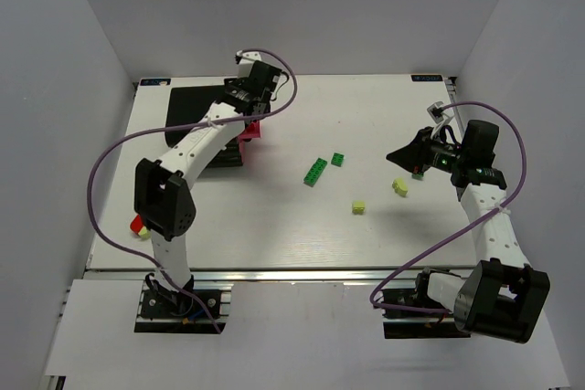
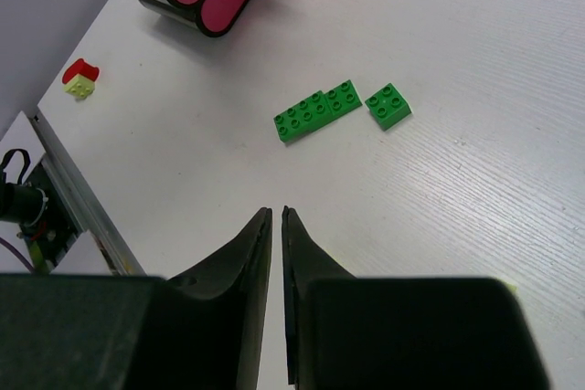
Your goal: Sort the legos into containers by color
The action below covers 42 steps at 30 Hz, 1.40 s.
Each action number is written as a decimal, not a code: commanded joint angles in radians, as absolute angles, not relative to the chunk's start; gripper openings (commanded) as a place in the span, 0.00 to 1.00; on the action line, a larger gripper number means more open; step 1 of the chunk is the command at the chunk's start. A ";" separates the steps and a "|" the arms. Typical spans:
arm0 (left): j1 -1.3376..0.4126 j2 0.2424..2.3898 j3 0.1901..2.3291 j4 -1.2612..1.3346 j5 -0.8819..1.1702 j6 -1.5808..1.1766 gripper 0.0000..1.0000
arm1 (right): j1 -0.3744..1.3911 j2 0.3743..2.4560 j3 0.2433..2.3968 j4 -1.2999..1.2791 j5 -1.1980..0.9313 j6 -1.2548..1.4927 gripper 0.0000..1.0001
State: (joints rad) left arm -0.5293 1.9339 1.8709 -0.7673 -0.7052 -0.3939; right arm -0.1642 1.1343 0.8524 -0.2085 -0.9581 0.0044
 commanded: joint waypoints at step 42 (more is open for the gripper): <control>0.179 1.183 0.882 -0.990 -0.519 -0.799 0.98 | -0.167 1.253 0.861 -0.253 -0.937 -0.077 0.16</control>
